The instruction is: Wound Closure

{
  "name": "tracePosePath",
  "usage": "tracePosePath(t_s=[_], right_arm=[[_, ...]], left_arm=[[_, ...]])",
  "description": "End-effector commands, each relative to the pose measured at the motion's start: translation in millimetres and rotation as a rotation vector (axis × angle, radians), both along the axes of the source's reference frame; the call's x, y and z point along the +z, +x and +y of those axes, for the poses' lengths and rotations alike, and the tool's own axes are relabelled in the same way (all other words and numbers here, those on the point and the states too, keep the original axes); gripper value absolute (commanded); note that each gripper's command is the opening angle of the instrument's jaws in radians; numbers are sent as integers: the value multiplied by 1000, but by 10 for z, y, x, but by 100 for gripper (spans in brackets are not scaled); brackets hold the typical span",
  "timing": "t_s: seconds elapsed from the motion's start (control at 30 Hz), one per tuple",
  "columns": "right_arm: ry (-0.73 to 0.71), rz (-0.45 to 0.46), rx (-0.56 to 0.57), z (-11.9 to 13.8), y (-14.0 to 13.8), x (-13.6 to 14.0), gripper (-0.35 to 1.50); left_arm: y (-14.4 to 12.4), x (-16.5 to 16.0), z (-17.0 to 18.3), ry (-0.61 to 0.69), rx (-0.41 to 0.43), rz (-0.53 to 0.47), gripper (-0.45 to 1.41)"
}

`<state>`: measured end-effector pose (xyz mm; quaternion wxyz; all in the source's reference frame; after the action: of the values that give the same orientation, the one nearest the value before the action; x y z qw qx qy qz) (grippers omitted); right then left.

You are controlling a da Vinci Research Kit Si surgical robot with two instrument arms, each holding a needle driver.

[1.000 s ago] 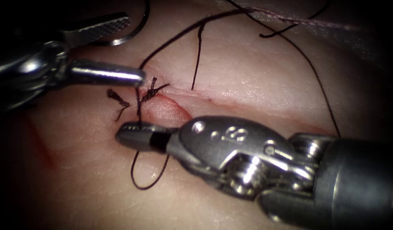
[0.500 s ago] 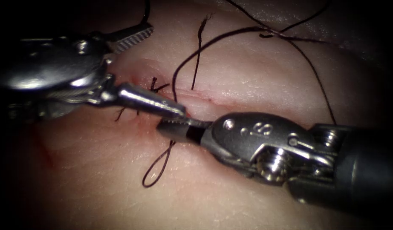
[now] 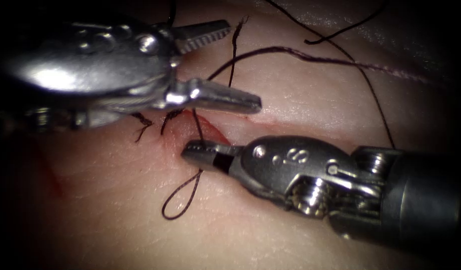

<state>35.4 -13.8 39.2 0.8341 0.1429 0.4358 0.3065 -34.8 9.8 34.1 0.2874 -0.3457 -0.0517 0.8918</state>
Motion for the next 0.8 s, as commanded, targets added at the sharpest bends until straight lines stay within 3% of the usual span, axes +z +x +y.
tracePosePath(t_s=[0.03, 0.1, 0.17, 0.4, 0.5, 0.53, 0.57, 0.8], right_arm=[[-6, -1, -6, 1, 7, 4, -35], [-11, -5, -9, 0, 8, 4, -35], [-11, -5, -9, 0, 8, 3, -35], [-13, -7, -7, -2, 9, 2, -35], [-18, -7, -10, -3, 10, 2, -35], [-18, -7, -10, -3, 11, 1, -35], [-17, -7, -10, -3, 11, 1, -35], [-15, -5, -10, -2, 8, -2, -35]], left_arm=[[-6, 1, -1, 15, 7, 19, 59], [-9, -8, -4, 56, 45, 98, 76], [-12, -9, -8, 65, 96, 183, 74], [-17, 7, -10, 54, 121, 249, 62], [-15, 12, -4, 40, 116, 251, 41], [-9, 15, -1, 16, 103, 242, -11], [-6, 16, 0, 9, 104, 240, -45], [24, 18, -14, -6, 165, 278, -45]])
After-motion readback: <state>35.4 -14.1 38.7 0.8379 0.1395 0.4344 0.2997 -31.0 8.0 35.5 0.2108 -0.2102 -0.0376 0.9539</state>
